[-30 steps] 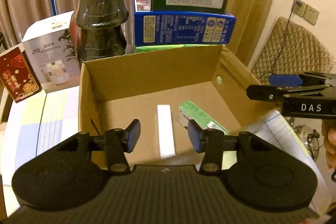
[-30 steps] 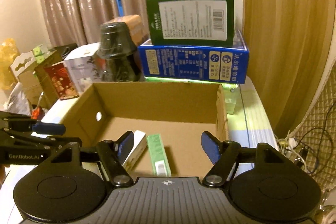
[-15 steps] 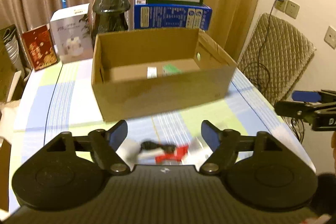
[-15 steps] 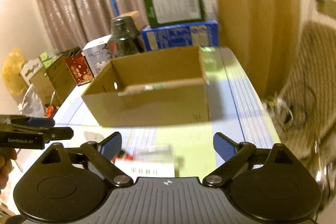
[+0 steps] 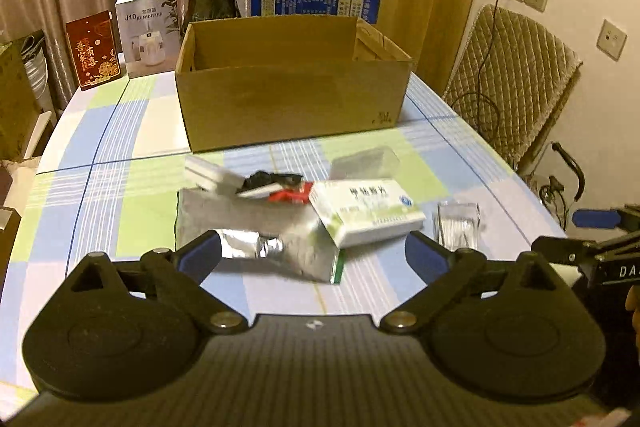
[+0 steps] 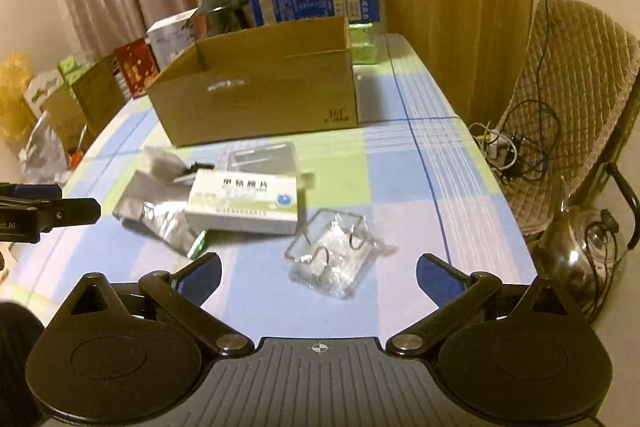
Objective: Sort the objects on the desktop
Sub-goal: 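Withdraw both tools from the cardboard box back over the table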
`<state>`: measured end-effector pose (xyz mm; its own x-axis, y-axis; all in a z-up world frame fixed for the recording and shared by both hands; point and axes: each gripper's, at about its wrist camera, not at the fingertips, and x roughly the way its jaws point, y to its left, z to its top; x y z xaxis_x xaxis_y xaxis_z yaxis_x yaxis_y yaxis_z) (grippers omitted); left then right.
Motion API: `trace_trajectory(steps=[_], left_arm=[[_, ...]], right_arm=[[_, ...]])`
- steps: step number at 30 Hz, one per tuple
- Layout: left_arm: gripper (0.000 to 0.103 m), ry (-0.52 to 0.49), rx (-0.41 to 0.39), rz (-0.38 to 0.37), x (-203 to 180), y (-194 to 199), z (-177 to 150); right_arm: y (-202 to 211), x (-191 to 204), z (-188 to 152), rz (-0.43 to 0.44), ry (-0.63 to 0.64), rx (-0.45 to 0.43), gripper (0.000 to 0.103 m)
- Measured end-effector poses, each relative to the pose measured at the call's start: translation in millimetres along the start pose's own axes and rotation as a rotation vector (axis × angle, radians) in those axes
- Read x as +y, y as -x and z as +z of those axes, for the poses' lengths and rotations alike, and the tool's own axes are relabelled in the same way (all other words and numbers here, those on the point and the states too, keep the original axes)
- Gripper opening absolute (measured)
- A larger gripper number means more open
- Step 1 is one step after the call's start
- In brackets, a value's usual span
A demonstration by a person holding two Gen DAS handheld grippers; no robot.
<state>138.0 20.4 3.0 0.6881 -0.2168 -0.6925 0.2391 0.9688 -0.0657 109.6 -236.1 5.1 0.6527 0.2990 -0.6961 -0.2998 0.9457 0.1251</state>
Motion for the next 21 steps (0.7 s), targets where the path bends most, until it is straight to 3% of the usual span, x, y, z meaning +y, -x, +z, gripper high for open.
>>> trace_trajectory(steps=[14, 21], left_arm=[[0.098, -0.025, 0.058, 0.014, -3, -3, -31], [0.098, -0.073, 0.077, 0.001, -4, -9, -32]], right_arm=[[-4, -4, -14, 0.001, 0.008, 0.023, 0.101], [-11, 0, -12, 0.040, 0.083, 0.048, 0.101]])
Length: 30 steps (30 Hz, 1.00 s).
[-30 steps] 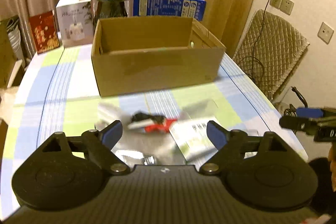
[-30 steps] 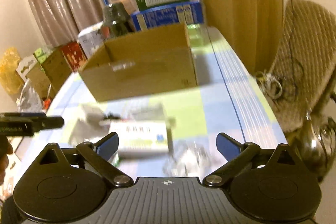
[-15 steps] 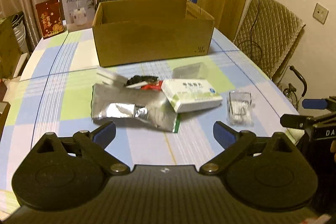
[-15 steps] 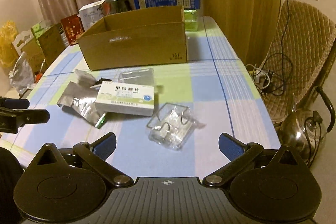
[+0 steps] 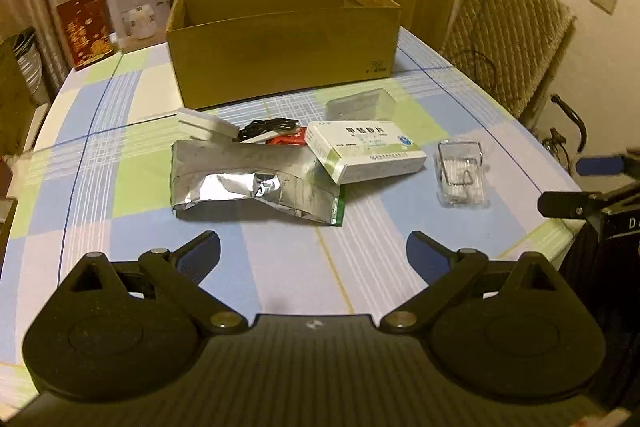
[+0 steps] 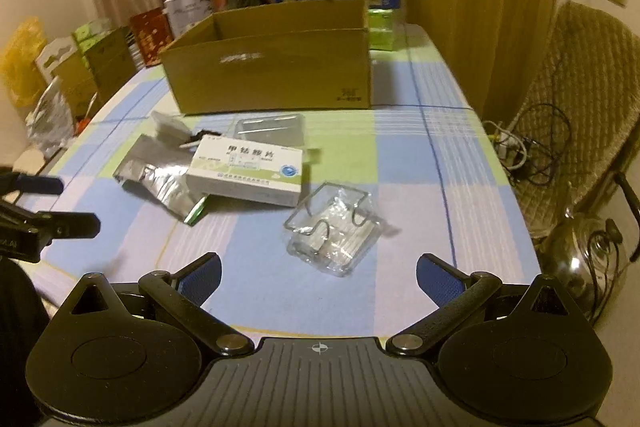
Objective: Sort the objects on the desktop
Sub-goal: 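Withdraw both tools from the cardboard box back over the table, then grasp the white box with the left tool while the right tool grasps the clear plastic tray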
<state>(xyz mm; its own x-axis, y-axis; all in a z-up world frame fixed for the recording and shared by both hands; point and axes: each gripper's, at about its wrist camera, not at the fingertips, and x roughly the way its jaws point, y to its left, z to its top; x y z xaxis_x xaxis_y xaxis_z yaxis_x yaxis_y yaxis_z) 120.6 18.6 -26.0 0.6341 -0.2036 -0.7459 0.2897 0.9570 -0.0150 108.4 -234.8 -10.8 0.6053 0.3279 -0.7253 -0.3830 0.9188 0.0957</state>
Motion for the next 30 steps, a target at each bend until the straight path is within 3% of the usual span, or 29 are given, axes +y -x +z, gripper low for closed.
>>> trace_trajectory(steps=[5, 18, 25, 30], left_arm=[[0.098, -0.107, 0.016, -0.024, -5, -8, 6], [0.098, -0.452, 0.054, -0.128, -11, -60, 36], [0.098, -0.504, 0.077, -0.191, -7, -95, 61], [0.098, -0.547, 0.093, -0.234, -9, -118, 77]], right_arm=[[-11, 0, 7, 0.039, 0.092, 0.035, 0.101], [-70, -11, 36, 0.167, 0.498, 0.199, 0.101], [-108, -17, 46, 0.203, 0.592, 0.260, 0.101], [-130, -22, 53, 0.237, 0.581, 0.297, 0.101]])
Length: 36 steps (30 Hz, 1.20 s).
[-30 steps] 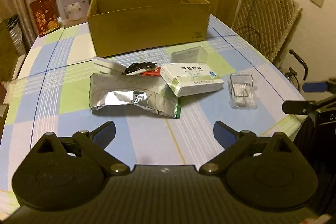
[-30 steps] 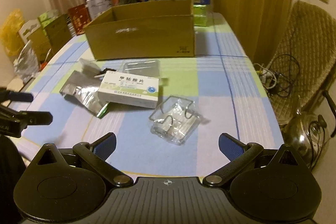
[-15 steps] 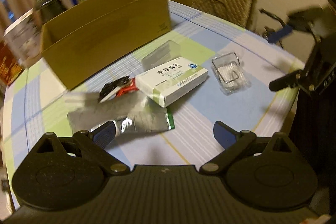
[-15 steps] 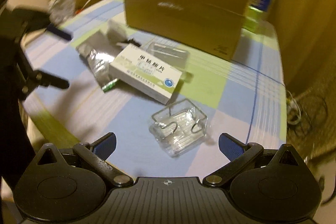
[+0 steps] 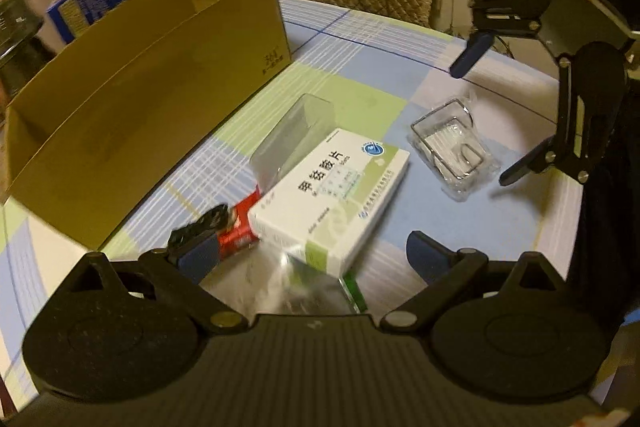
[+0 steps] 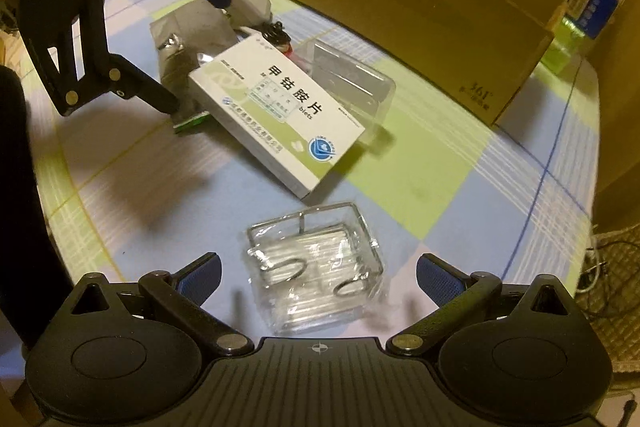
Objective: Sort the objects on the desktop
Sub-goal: 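Grasp the white box with the left tool while the right tool grasps the clear plastic tray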
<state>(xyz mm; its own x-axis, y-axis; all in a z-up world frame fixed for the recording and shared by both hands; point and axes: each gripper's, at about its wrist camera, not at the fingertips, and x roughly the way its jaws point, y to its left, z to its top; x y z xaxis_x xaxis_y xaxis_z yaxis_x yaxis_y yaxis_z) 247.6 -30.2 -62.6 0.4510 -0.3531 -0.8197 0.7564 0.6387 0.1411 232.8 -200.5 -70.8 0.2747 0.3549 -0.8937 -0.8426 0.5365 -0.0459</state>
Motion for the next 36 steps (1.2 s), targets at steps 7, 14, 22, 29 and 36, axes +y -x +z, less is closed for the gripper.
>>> trace_trajectory(steps=[7, 14, 22, 29, 36], left_arm=[[0.098, -0.090, 0.035, -0.065, 4, -29, 16], [0.084, -0.110, 0.083, -0.101, 8, -53, 24], [0.073, -0.065, 0.091, -0.082, -10, -43, 19], [0.069, 0.139, 0.084, -0.035, -38, -20, -5], [0.069, 0.306, 0.053, 0.039, -69, -5, -44]], right_arm=[[-18, -7, 3, 0.030, -0.001, 0.010, 0.101], [-26, -9, 0, 0.037, 0.002, 0.015, 0.097], [-21, -12, -2, 0.034, -0.103, 0.012, 0.067], [-2, -4, -6, -0.010, -0.257, 0.005, 0.066], [9, 9, -25, -0.041, -0.515, -0.008, 0.066]])
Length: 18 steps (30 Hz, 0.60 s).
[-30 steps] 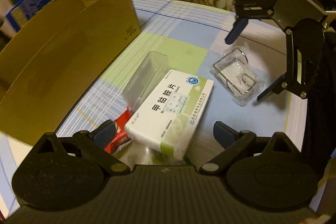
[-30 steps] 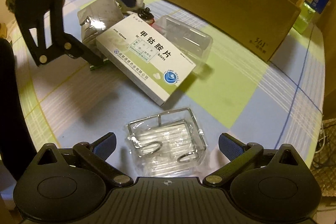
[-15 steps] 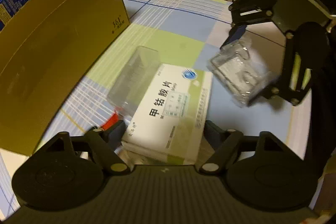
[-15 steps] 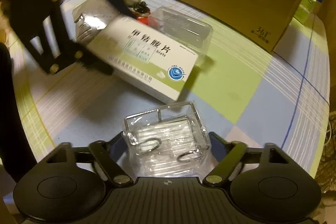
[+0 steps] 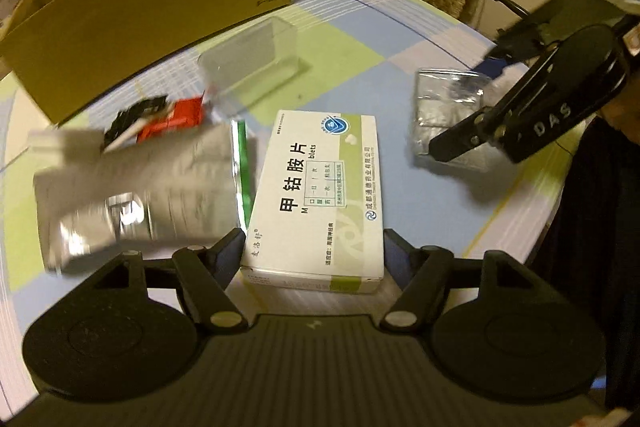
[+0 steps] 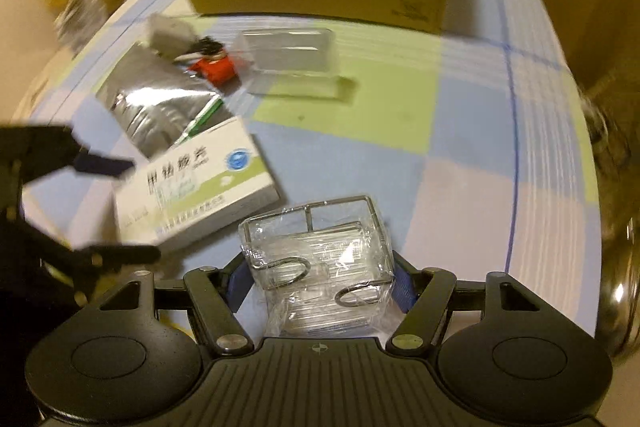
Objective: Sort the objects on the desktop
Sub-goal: 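Grasp the white box with the left tool while the right tool grasps the clear plastic tray, then carry both items into the cardboard box and open both tools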
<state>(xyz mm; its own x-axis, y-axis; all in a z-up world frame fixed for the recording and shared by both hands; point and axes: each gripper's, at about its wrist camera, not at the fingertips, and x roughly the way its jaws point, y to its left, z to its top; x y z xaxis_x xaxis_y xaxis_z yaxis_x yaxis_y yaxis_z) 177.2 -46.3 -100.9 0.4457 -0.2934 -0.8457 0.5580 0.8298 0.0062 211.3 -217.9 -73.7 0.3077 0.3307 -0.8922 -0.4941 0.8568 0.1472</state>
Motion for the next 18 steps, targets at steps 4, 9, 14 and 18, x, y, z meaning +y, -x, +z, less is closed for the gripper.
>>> trace_trajectory(steps=[4, 9, 14, 18], left_arm=[[0.070, -0.007, -0.030, 0.022, -7, 0, -9], [0.072, -0.001, -0.063, 0.013, -4, -3, -7], [0.072, 0.001, -0.077, 0.002, -2, -8, -5], [0.072, 0.011, -0.088, -0.009, -1, -11, -6]], right_arm=[[-4, 4, -11, -0.059, -0.058, -0.025, 0.066], [-3, 1, -18, -0.080, -0.102, -0.071, 0.074], [-5, 1, -19, -0.089, -0.098, -0.096, 0.078], [-8, 2, -19, -0.107, -0.099, -0.113, 0.073]])
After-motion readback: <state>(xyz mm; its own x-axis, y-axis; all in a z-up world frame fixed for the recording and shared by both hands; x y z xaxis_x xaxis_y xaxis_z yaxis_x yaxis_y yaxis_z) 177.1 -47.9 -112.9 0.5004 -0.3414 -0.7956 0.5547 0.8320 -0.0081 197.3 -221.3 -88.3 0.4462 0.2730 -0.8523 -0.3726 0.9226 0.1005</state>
